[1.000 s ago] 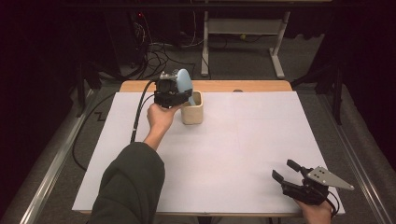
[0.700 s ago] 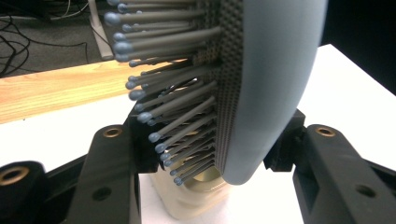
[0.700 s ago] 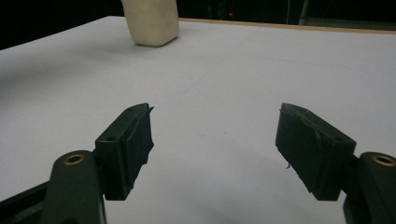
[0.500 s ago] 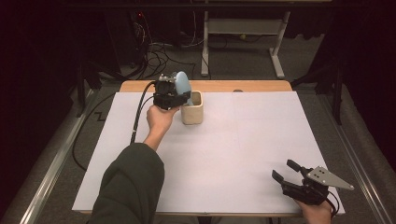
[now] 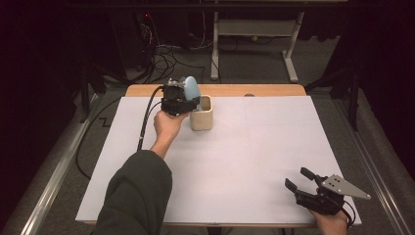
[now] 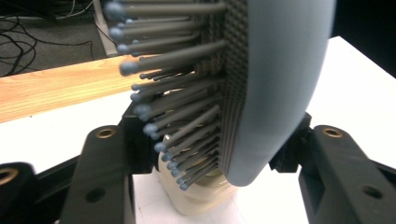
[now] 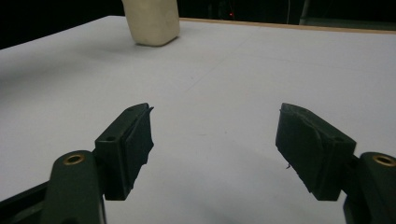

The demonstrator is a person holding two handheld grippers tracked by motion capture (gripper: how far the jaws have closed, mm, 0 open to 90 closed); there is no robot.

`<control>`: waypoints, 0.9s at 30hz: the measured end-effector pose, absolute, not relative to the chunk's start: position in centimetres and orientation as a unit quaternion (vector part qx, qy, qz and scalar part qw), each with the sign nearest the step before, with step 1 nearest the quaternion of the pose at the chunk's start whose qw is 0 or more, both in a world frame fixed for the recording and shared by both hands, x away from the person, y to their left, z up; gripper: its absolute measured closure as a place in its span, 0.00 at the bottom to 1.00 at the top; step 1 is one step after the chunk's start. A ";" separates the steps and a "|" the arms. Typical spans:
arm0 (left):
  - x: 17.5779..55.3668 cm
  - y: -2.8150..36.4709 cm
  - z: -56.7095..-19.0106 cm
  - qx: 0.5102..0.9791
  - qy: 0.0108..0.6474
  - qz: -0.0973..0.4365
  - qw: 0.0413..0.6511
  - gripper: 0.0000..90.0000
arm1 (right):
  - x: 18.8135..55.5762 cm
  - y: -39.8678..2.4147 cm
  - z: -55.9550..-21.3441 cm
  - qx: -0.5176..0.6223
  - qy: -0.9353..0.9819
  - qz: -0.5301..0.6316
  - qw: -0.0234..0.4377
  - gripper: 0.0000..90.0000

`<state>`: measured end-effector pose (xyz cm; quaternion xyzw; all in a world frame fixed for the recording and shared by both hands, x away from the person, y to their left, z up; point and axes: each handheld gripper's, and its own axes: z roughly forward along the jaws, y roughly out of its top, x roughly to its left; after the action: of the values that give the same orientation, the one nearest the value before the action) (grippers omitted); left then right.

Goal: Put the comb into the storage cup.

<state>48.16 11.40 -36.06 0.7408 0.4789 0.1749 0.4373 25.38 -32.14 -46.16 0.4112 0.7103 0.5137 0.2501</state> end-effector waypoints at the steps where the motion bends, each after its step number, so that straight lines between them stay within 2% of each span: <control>1: 48.1 11.4 -36.0 0.741 0.480 0.176 0.436 0.50 | 25.4 -32.1 -46.2 0.411 0.710 0.514 0.250 0.31; 5: 47.6 11.2 -35.8 0.749 0.475 0.228 0.401 0.43 | 25.4 -32.1 -46.2 0.410 0.711 0.513 0.252 0.31; 7: 47.5 11.2 -35.8 0.754 0.472 0.235 0.392 0.40 | 25.4 -32.2 -46.1 0.410 0.710 0.514 0.252 0.31; 19: 47.3 12.1 -35.7 0.759 0.464 0.219 0.400 0.30 | 25.4 -32.1 -46.2 0.411 0.710 0.514 0.252 0.31; 27: 46.8 12.5 -35.4 0.758 0.457 0.218 0.411 0.34 | 25.3 -32.2 -46.1 0.411 0.709 0.514 0.253 0.31</control>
<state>46.84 12.53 -35.40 0.7578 0.4574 0.2181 0.4111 25.35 -32.16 -46.13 0.4110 0.7091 0.5139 0.2534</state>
